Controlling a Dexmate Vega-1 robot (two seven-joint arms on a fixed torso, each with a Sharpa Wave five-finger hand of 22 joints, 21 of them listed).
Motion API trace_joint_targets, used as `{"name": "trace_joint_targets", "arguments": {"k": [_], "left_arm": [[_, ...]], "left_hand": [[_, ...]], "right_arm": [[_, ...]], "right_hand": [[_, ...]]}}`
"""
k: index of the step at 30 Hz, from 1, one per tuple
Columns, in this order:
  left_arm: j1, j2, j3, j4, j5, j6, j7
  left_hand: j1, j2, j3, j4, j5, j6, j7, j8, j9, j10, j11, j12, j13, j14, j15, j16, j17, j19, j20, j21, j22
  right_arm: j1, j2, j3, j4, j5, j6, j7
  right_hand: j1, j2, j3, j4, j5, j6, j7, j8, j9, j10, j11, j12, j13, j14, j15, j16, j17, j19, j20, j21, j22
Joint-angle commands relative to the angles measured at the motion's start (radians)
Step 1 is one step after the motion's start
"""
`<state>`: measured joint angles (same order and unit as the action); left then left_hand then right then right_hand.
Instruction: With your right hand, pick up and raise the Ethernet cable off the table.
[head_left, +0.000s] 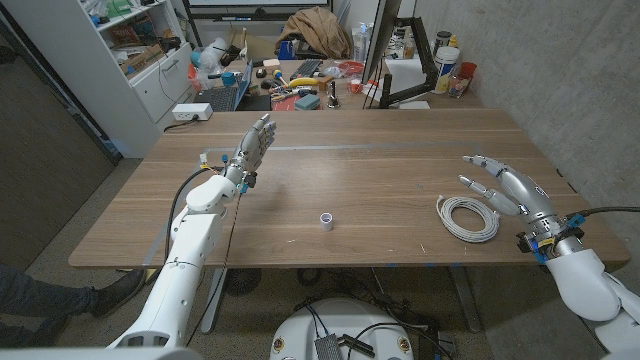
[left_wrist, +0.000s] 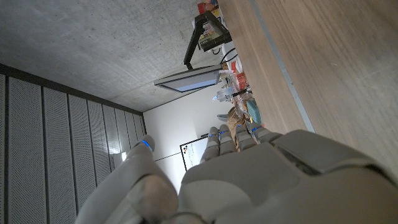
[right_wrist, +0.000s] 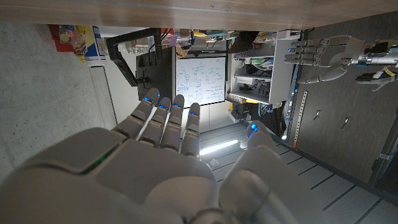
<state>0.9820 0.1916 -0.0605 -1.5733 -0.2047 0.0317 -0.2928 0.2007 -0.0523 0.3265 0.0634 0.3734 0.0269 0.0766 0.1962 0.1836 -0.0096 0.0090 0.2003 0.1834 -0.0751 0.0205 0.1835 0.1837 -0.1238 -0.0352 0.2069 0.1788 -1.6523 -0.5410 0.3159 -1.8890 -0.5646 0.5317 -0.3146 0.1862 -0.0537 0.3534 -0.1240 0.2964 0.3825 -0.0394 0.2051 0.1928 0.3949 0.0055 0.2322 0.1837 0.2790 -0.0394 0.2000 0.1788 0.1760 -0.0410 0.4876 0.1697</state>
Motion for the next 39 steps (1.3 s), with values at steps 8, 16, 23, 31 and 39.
{"name": "trace_joint_targets", "arguments": {"k": [8,16,23,31,39], "left_arm": [[-0.012,-0.002,0.001,0.005,-0.005,-0.008,-0.006],[-0.02,-0.002,0.008,0.011,-0.003,-0.009,-0.012],[-0.025,-0.002,0.018,0.011,0.001,-0.009,-0.015],[-0.016,-0.004,0.015,-0.003,0.003,-0.008,-0.008],[-0.01,-0.003,0.011,-0.008,0.004,-0.009,-0.004]], "left_hand": [[0.012,0.004,-0.001,-0.001,-0.002,0.007,-0.003,0.003,0.002,0.004,0.003,0.004,0.006,0.0,0.003,0.006,0.002,0.0,-0.027,-0.003,0.002],[0.014,0.006,-0.002,-0.001,-0.002,0.007,-0.002,0.003,0.002,0.005,0.003,0.004,0.006,0.0,0.004,0.006,0.002,-0.001,-0.026,-0.003,0.002],[0.015,0.007,-0.003,-0.001,-0.003,0.008,-0.001,0.003,0.002,0.002,0.004,0.003,0.006,0.0,0.004,0.006,0.002,-0.001,-0.026,-0.004,0.002],[0.016,0.008,-0.004,-0.001,-0.003,0.007,-0.003,0.002,0.002,0.003,0.002,0.003,0.006,0.0,0.004,0.006,0.002,-0.002,-0.023,-0.004,0.002],[0.017,0.009,-0.005,-0.001,-0.004,0.008,-0.002,0.002,0.002,0.002,-0.001,0.003,0.006,-0.005,0.004,0.004,0.002,-0.003,-0.021,-0.004,0.003]], "right_arm": [[-0.054,0.001,0.003,-0.041,-0.133,-0.036,-0.077],[-0.092,-0.005,0.013,-0.066,-0.172,-0.057,-0.102],[-0.117,-0.007,0.017,-0.081,-0.208,-0.071,-0.129],[-0.13,-0.017,0.001,-0.081,-0.247,-0.079,-0.163],[-0.137,-0.031,-0.011,-0.086,-0.262,-0.103,-0.17]], "right_hand": [[0.007,-0.009,-0.005,-0.002,0.014,0.0,-0.008,-0.001,0.003,0.002,-0.014,-0.006,0.005,0.009,-0.028,-0.005,0.004,0.01,-0.018,-0.01,0.004],[0.008,-0.009,-0.005,-0.001,0.019,0.0,-0.013,-0.002,0.003,0.004,-0.012,-0.006,0.005,0.009,-0.03,-0.005,0.004,0.011,-0.02,-0.015,0.004],[0.009,-0.008,-0.005,-0.001,0.023,-0.002,-0.014,-0.003,0.003,0.004,-0.014,-0.007,0.005,0.01,-0.032,-0.005,0.004,0.011,-0.021,-0.019,0.004],[0.011,-0.008,-0.005,-0.001,0.029,-0.001,-0.017,-0.002,0.003,0.007,-0.018,-0.006,0.005,0.012,-0.039,-0.005,0.004,0.012,-0.022,-0.025,0.004],[0.011,-0.01,-0.007,-0.001,0.034,-0.001,-0.02,-0.002,0.004,-0.001,-0.015,-0.01,0.005,0.012,-0.039,-0.006,0.004,0.005,-0.023,-0.034,0.005]]}}
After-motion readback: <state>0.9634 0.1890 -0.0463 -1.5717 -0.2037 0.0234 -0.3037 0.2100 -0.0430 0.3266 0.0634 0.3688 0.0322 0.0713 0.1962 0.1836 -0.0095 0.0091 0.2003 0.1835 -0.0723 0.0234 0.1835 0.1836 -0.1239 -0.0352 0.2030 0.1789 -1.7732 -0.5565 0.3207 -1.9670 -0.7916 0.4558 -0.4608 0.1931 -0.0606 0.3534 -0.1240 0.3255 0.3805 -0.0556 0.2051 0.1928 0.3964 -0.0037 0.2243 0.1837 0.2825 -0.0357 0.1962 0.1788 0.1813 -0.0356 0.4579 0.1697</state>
